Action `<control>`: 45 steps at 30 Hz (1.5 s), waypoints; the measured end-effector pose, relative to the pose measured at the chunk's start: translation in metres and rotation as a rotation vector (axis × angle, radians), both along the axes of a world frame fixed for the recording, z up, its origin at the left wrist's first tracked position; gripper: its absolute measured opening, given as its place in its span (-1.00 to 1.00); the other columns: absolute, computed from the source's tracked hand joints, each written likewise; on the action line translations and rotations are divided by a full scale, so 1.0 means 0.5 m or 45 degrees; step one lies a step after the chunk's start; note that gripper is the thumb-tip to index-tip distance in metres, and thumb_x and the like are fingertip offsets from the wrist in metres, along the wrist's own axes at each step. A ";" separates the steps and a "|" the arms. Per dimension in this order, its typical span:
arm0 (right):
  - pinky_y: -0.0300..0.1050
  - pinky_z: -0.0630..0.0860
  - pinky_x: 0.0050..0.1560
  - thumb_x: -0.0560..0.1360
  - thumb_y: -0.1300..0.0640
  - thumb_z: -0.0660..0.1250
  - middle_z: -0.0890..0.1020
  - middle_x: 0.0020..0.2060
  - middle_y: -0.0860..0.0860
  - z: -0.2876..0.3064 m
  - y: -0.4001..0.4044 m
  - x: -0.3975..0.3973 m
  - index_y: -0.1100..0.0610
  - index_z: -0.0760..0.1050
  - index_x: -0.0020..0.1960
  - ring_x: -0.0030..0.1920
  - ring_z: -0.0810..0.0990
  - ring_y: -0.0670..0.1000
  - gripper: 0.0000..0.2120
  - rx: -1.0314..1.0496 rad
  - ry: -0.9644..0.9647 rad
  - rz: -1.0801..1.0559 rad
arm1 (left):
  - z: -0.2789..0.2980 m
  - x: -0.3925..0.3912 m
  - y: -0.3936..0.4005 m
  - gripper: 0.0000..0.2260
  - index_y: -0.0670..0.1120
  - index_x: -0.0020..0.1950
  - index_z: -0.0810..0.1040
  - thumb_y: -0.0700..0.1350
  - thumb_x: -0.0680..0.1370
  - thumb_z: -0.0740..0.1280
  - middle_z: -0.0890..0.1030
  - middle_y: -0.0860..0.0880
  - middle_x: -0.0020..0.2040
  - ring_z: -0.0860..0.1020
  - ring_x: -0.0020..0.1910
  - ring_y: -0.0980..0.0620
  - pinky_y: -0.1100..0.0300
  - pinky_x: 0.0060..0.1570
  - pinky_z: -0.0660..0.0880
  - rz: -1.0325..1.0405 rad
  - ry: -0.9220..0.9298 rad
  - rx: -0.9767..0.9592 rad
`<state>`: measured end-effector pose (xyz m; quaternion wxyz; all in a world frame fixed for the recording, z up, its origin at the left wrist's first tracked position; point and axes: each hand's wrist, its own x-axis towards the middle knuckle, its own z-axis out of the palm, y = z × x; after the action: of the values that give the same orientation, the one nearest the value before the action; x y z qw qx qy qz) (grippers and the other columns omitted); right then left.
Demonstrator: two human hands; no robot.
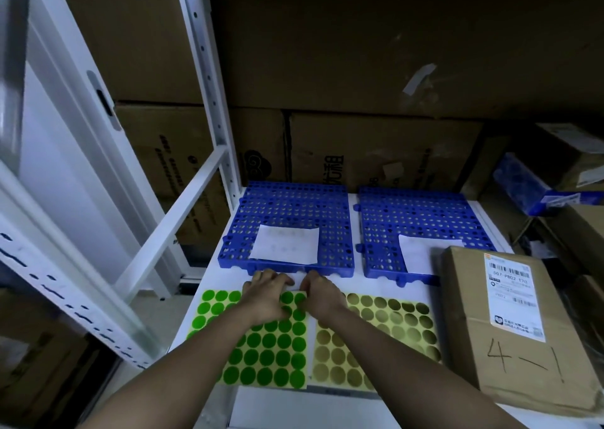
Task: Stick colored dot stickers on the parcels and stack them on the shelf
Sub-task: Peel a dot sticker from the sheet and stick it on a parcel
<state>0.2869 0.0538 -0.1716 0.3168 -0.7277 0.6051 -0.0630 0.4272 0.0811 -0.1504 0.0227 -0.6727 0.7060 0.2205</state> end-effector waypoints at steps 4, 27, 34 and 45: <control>-0.17 0.37 -0.29 0.44 0.14 0.42 0.52 -0.23 -0.09 0.004 0.005 -0.003 0.01 0.34 -0.08 -0.09 0.56 0.03 -0.75 -0.001 -0.297 -0.065 | 0.013 0.013 -0.008 -0.56 0.09 0.34 0.37 0.02 0.47 0.37 0.45 0.05 0.25 0.31 0.30 0.00 0.09 0.19 0.25 -0.009 0.102 -0.099; -0.18 0.49 -0.20 0.50 0.20 0.40 0.53 -0.29 -0.12 0.057 -0.033 -0.032 0.02 0.60 0.05 -0.27 0.53 -0.11 -0.84 -0.217 -0.867 -0.051 | 0.109 0.033 -0.077 -0.82 -0.02 0.08 0.51 -0.27 0.58 0.25 0.57 -0.08 -0.17 0.56 -0.11 -0.03 0.14 -0.06 0.48 0.087 0.787 -0.051; -0.17 0.57 -0.09 0.52 0.23 0.37 0.68 -0.16 0.01 0.050 -0.023 -0.042 0.06 0.63 0.08 -0.15 0.62 -0.05 -0.82 -0.212 -1.003 -0.128 | 0.111 0.019 -0.077 -0.79 0.05 -0.02 0.52 -0.27 0.56 0.27 0.62 -0.26 -0.07 0.58 -0.01 -0.21 -0.02 0.01 0.50 0.090 0.804 -0.090; -0.32 0.53 -0.02 0.50 0.29 0.38 0.64 -0.14 -0.05 0.047 -0.010 -0.042 0.06 0.63 -0.10 -0.13 0.61 -0.20 -0.85 -0.267 -0.996 -0.113 | 0.085 0.014 -0.084 -0.83 0.02 -0.03 0.50 -0.26 0.53 0.29 0.57 -0.03 -0.03 0.56 0.02 -0.02 0.11 0.07 0.50 0.038 0.571 -0.138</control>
<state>0.2661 0.0487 -0.1481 0.4441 -0.6505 0.4601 -0.4098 0.4344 0.0391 -0.1076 -0.1740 -0.6176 0.6940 0.3266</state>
